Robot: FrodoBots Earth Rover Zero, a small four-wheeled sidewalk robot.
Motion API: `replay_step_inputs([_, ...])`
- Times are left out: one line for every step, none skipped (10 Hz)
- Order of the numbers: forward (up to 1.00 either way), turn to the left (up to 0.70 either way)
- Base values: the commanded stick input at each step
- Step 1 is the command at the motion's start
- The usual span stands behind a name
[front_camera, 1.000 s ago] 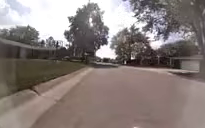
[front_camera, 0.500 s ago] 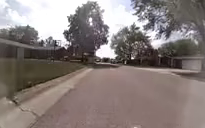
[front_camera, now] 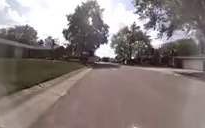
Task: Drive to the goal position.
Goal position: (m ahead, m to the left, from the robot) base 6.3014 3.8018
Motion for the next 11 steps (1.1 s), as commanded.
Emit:
replay_step_inputs([1.0, 0.02])
replay_step_inputs([1.0, 0.0])
replay_step_inputs([1.0, 0.0])
replay_step_inputs([1.0, 0.0])
replay_step_inputs([1.0, 0.14])
replay_step_inputs([1.0, 0.35])
replay_step_inputs([1.0, 0.2])
replay_step_inputs([1.0, 0.01])
replay_step_inputs([1.0, 0.0])
replay_step_inputs([1.0, 0.0])
replay_step_inputs([1.0, 0.0])
